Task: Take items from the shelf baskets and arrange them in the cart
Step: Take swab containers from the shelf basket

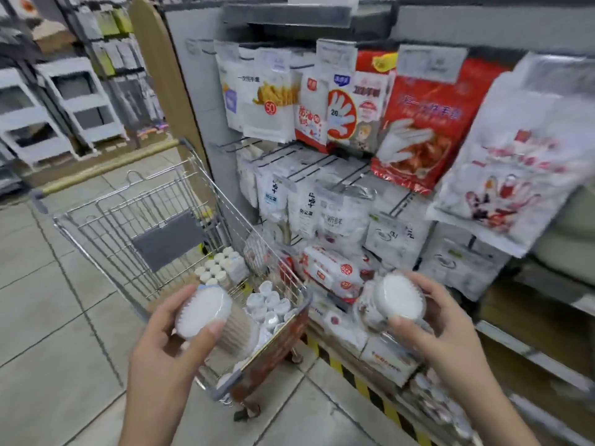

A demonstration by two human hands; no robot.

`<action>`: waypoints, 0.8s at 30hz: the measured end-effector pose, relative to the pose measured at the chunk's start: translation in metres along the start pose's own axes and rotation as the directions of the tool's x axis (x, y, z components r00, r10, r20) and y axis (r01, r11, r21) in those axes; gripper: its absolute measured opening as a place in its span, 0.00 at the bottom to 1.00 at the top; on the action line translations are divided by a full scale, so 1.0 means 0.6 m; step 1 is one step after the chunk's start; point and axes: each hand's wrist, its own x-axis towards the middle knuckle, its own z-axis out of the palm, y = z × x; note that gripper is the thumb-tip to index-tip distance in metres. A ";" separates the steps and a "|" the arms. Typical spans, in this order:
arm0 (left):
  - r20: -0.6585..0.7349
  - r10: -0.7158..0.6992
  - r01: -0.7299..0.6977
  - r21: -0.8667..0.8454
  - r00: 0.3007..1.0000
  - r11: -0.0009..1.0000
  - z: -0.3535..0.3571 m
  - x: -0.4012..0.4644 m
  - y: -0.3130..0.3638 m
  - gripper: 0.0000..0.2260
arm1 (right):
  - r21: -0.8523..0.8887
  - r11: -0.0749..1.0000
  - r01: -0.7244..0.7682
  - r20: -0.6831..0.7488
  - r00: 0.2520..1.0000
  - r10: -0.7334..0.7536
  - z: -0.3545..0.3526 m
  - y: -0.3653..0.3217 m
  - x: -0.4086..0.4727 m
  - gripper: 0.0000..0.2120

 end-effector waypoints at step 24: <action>0.563 0.047 0.022 -0.115 0.825 0.993 0.556 -0.329 0.140 0.24 | -0.014 1.000 0.025 -0.541 0.840 -0.029 -0.586 0.037 -0.323 0.27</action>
